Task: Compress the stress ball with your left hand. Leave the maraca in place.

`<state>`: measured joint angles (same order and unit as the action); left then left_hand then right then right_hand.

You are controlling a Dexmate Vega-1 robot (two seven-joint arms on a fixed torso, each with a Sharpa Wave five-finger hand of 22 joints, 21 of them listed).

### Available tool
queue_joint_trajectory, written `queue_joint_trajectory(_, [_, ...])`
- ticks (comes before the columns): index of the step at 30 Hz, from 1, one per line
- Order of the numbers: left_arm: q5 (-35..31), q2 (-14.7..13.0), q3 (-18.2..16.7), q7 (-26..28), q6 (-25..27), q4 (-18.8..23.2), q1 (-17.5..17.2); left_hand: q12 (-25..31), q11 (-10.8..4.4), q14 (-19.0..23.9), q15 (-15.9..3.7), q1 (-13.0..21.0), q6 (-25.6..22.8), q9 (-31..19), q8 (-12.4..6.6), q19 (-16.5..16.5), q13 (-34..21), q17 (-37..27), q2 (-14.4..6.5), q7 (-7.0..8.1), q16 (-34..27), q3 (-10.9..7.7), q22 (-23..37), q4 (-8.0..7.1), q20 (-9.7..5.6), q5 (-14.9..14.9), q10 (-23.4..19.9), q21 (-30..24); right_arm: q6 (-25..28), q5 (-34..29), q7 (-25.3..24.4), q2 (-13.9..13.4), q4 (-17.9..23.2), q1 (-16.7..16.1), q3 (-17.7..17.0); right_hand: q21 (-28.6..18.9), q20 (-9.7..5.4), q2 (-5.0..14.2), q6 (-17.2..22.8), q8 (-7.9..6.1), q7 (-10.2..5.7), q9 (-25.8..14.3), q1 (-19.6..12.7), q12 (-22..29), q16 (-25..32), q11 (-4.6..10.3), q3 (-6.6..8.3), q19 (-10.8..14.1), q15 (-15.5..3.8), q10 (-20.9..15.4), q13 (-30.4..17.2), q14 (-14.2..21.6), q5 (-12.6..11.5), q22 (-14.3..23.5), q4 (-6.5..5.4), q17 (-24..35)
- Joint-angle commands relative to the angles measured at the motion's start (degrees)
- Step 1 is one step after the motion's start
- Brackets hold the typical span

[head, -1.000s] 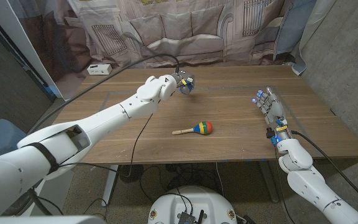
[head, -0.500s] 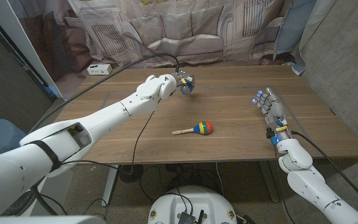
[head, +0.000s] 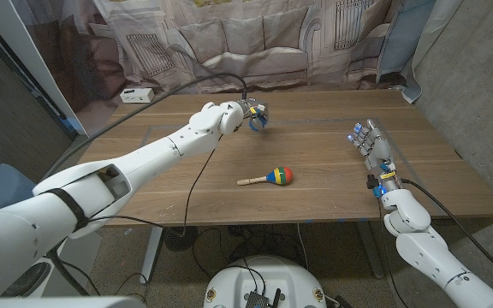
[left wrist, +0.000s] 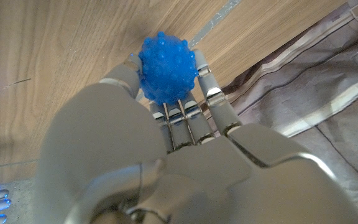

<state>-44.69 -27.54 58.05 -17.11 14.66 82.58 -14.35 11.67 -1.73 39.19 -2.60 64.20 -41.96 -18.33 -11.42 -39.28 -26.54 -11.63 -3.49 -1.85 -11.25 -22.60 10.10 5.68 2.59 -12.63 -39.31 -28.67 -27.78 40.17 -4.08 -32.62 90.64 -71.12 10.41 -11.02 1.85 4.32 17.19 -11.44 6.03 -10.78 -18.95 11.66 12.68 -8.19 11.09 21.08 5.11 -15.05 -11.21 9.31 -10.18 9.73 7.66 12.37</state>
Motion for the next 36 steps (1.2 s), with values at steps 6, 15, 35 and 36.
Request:
queue_joint_trajectory(6, [2.3, 2.2, 1.6, 2.8, -0.8, -5.3, 0.9, 0.2, -0.02, 0.4, -0.08, -1.0, 0.2, 0.1, -0.03, -0.1, 0.1, 0.0, 0.0, -0.2, -0.3, 0.3, 0.2, -0.07, -0.3, 0.2, -0.1, 0.4, 0.1, 0.3, 0.6, -0.2, -0.8, 0.6, -0.1, -0.2, 0.2, -0.1, 0.6, 0.09, -0.03, -0.2, -0.5, -0.1, -0.3, 0.11, -0.3, 0.1, -0.12, -0.2, -0.2, 0.6, 0.1, 0.2, 0.03, 0.3])
queue_joint_trajectory(15, [3.0, 3.7, 3.1, 4.4, -1.1, -8.8, 1.8, 0.4, -0.04, 0.3, -0.07, -1.4, 0.2, 0.3, -0.04, 0.2, 0.2, 0.0, 0.0, -0.31, -0.3, 0.33, 0.2, 0.04, -0.17, 0.2, -0.2, 0.6, 0.1, 0.4, 0.6, -0.5, -0.7, 0.2, -0.4, -0.2, 0.18, -0.09, 0.6, 0.07, -0.07, -0.2, -0.5, -0.1, -0.3, 0.19, -0.31, 0.1, -0.09, -0.3, -0.2, 0.6, 0.1, 0.2, 0.03, 0.3])
queue_joint_trajectory(35, [4.7, 5.9, 5.7, 5.1, -1.4, -13.1, 3.5, 0.1, 0.26, -0.7, 0.23, -2.5, 1.1, 0.7, 0.22, 1.3, 0.5, 0.1, 0.1, -0.3, -0.1, 0.64, 0.1, 0.14, 0.56, 0.3, 0.7, 1.3, 0.6, 0.9, 0.2, -0.7, -0.3, -0.3, -0.9, -0.2, 0.14, -0.03, 0.7, 0.07, -0.01, -0.2, -0.5, -0.1, -0.3, 0.12, -0.31, 0.1, -0.11, -0.3, -0.2, 0.5, 0.1, 0.2, 0.04, 0.3])
queue_joint_trajectory(36, [4.7, 6.0, 5.8, 5.2, -1.4, -13.2, 3.6, 0.1, 0.27, -0.7, 0.23, -2.6, 1.1, 0.8, 0.22, 1.3, 0.5, 0.1, 0.1, -0.28, -0.1, 0.65, 0.1, 0.18, 0.62, 0.3, 0.7, 1.3, 0.6, 0.9, 0.3, -0.7, -0.4, -0.3, -0.9, -0.2, 0.14, -0.03, 0.6, 0.08, -0.01, -0.2, -0.5, -0.1, -0.3, 0.12, -0.31, 0.1, -0.13, -0.3, -0.2, 0.5, 0.1, 0.2, 0.04, 0.3])
